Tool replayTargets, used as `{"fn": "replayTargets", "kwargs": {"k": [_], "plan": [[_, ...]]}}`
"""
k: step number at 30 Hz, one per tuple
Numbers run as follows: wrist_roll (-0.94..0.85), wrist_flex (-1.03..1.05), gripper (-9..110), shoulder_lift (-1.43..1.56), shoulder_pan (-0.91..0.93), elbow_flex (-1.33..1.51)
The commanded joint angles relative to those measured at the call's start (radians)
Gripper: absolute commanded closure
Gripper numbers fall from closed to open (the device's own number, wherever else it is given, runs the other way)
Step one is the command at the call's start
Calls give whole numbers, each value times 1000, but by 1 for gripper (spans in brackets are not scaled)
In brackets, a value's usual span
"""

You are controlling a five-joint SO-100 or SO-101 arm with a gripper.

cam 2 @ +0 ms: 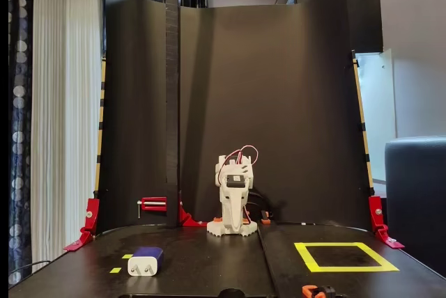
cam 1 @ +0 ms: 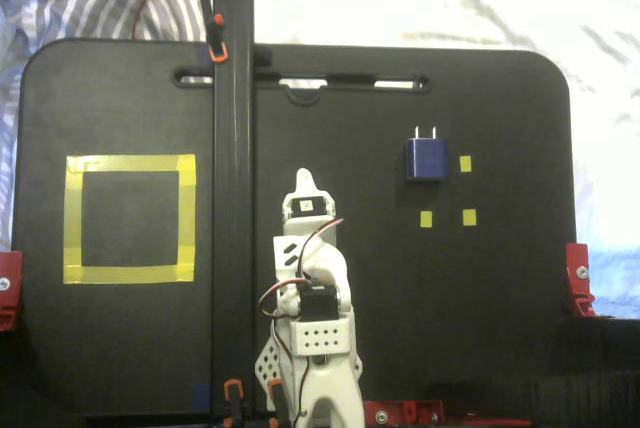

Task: Grasp a block and put it in the designated area.

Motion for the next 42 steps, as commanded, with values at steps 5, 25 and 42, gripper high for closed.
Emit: {"fn": "replayTargets", "kwargs": {"k": [5, 25, 42], "plan": [[6, 0, 102, 6, 8, 8], [-3, -31, 102, -198, 57, -201], [-449, 87, 102, -788, 147, -816]]}}
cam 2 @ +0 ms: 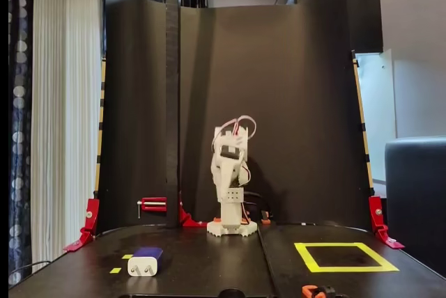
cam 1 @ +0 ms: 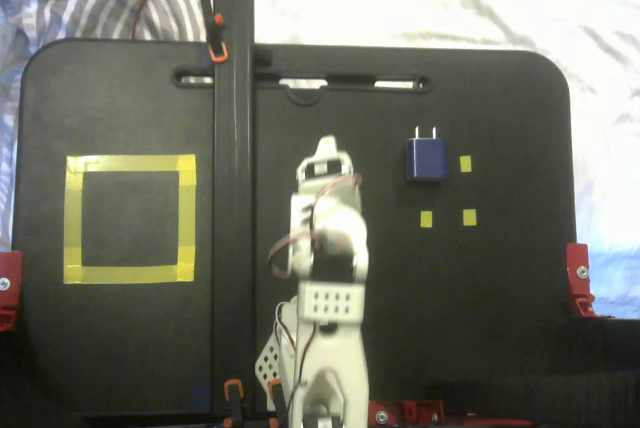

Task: Grasp a block and put it in the designated area.

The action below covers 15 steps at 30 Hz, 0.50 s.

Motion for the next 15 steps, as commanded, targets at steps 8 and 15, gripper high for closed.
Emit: {"fn": "replayTargets", "kwargs": {"k": [8, 15], "plan": [[-390, 227, 102, -290, 48, -391], [-716, 416, 102, -457, 81, -560]]}}
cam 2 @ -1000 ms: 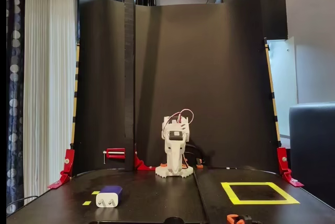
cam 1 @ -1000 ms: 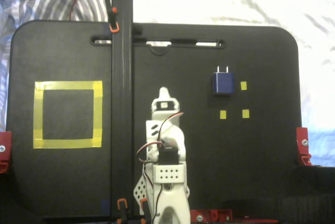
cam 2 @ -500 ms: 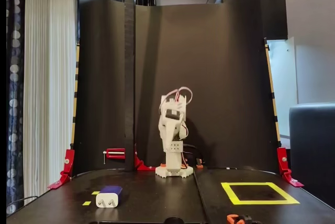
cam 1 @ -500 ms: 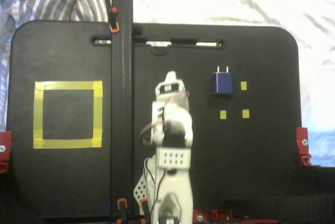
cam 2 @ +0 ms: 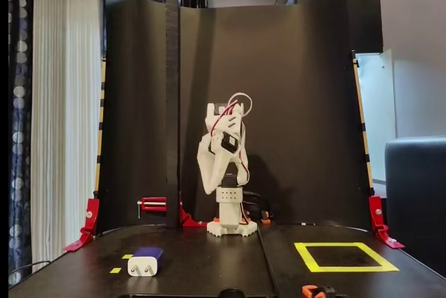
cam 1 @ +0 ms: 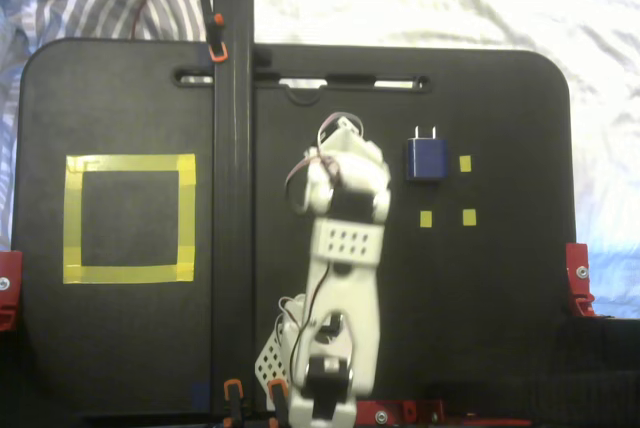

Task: Grasp a block and put it in the designated area.

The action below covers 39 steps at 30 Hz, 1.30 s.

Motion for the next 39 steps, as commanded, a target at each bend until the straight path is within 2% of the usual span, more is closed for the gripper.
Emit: {"fn": "replayTargets", "kwargs": {"k": [1, 6, 14, 21, 28, 39], "plan": [[-147, 71, 102, -41, 20, -84], [-420, 150, 102, -115, 72, -115], [-664, 201, 102, -298, 167, -216], [-730, 236, 101, -459, 236, -344], [-848, 83, 101, -561, 325, -351], [-1083, 5, 101, -647, 469, -353]]}}
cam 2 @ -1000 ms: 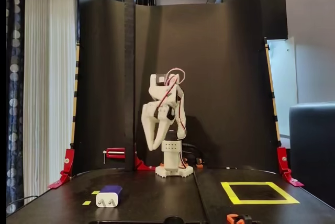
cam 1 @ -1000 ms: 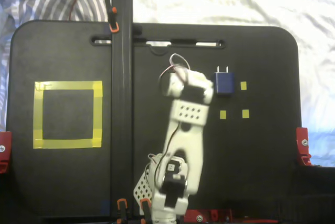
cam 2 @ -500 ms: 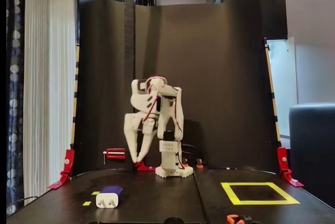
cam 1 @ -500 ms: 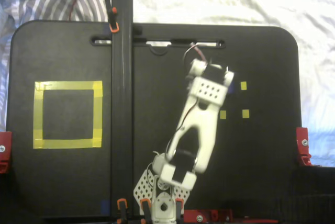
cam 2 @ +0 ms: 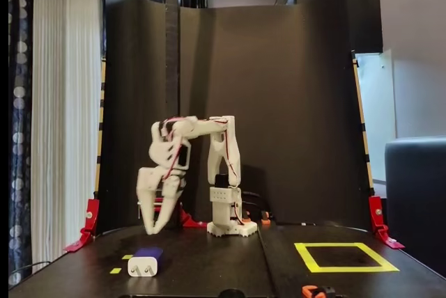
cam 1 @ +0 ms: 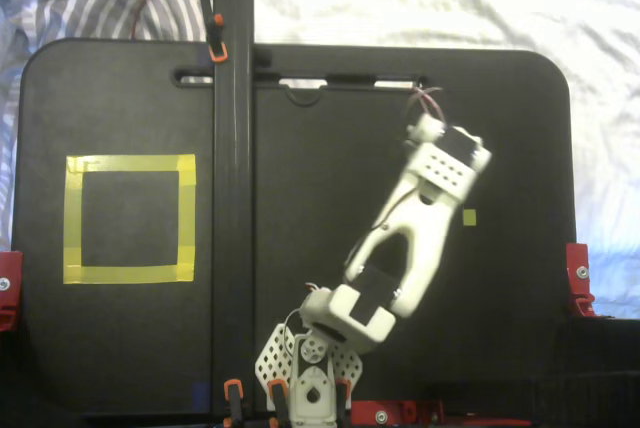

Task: Grasp a block and put it in the designated area.

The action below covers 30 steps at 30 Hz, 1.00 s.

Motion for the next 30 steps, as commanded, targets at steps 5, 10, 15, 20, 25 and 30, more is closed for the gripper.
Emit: {"fn": "replayTargets", "kwargs": {"k": [5, 10, 15, 20, 25, 30], "plan": [[-71, -49, 101, -32, 58, -43], [-72, -98, 101, -71, 69, -44], [-69, -114, 101, -97, 60, -54], [-67, -104, 101, -107, 40, -54], [-66, -95, 92, -106, 21, -55], [-71, -87, 73, -100, 20, -64]]}}
